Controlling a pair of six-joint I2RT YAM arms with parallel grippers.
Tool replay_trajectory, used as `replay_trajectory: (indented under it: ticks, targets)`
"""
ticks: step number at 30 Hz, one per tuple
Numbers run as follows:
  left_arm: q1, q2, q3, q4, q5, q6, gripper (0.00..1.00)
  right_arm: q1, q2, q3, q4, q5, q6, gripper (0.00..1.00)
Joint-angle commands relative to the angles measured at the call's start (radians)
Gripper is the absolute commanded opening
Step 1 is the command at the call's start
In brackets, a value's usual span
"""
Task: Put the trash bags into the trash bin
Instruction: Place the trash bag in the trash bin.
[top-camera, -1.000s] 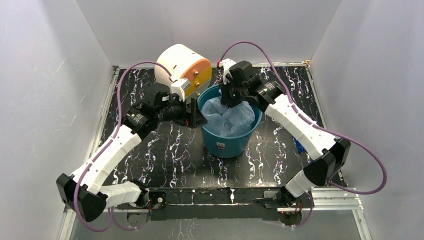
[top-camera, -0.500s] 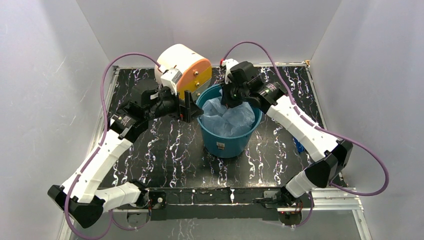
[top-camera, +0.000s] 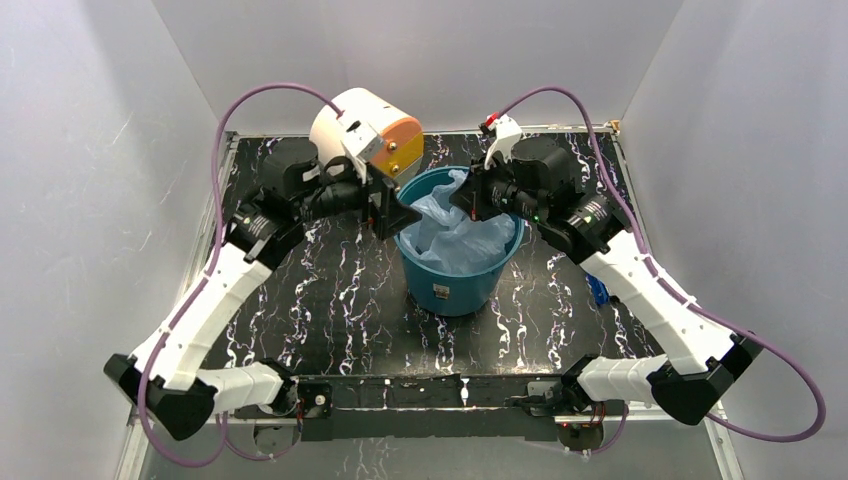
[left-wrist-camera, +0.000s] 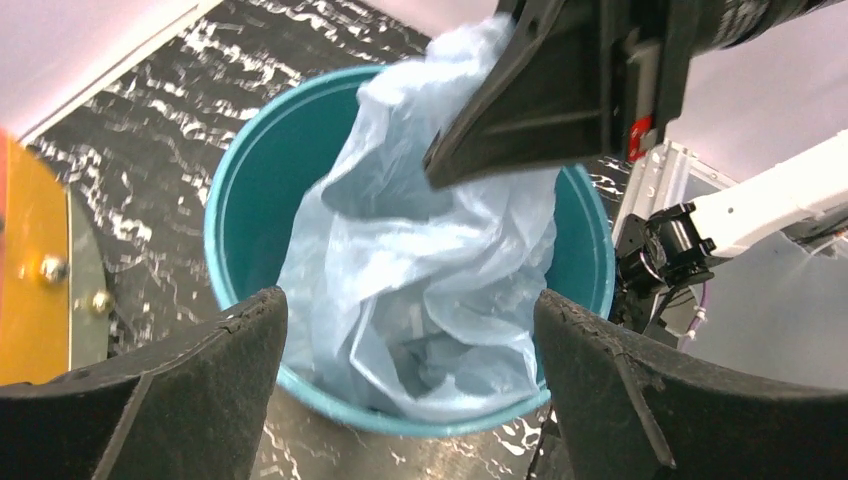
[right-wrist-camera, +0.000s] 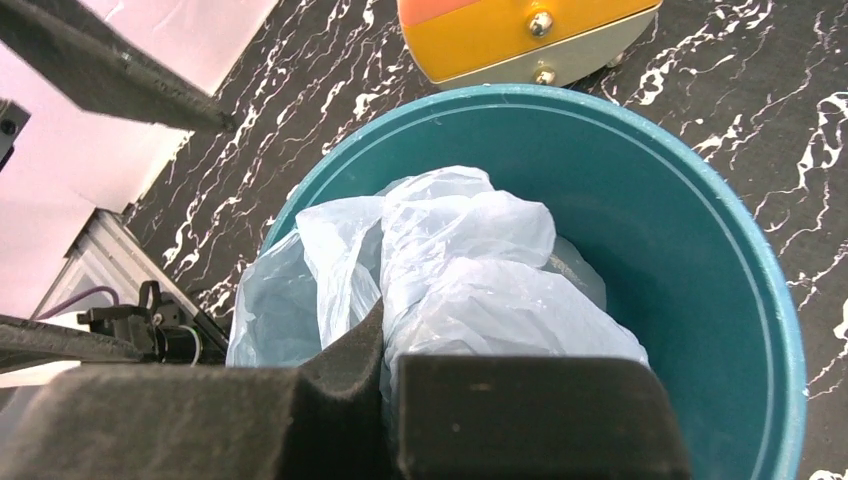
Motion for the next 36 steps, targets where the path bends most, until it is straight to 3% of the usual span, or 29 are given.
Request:
replay_trajectory:
  ticks: [1,4,8,16,20,23,27,36]
  targets:
    - [0.0,0.077,0.1,0.045,0.194,0.058,0.9,-0.003,-0.013,0.008,0.076,-0.066,0.013,0.05]
    - [0.0,0.109,0.131,0.049,0.296,0.049,0.9,-0.003,-0.016,0.002,0.088,-0.032,0.017,0.05]
    - [-0.001,0.196,0.245,-0.131,0.283,0.122,0.86,-0.006,-0.033,-0.004,0.119,0.001,0.025,0.05]
    - [-0.046,0.243,0.254,-0.17,0.231,0.184,0.86,-0.007,-0.034,-0.017,0.136,-0.014,0.055,0.06]
    - [-0.083,0.261,0.257,-0.19,0.199,0.225,0.8,-0.009,-0.031,-0.007,0.136,-0.02,0.059,0.06]
    - [-0.104,0.268,0.253,-0.194,0.125,0.235,0.74,-0.009,-0.026,-0.006,0.135,-0.033,0.07,0.06]
    - [-0.171,0.257,0.237,-0.19,-0.181,0.261,0.58,-0.01,-0.023,-0.005,0.138,-0.041,0.077,0.06]
    - [-0.184,0.21,0.174,-0.121,-0.245,0.265,0.56,-0.012,-0.022,-0.003,0.141,-0.057,0.082,0.07]
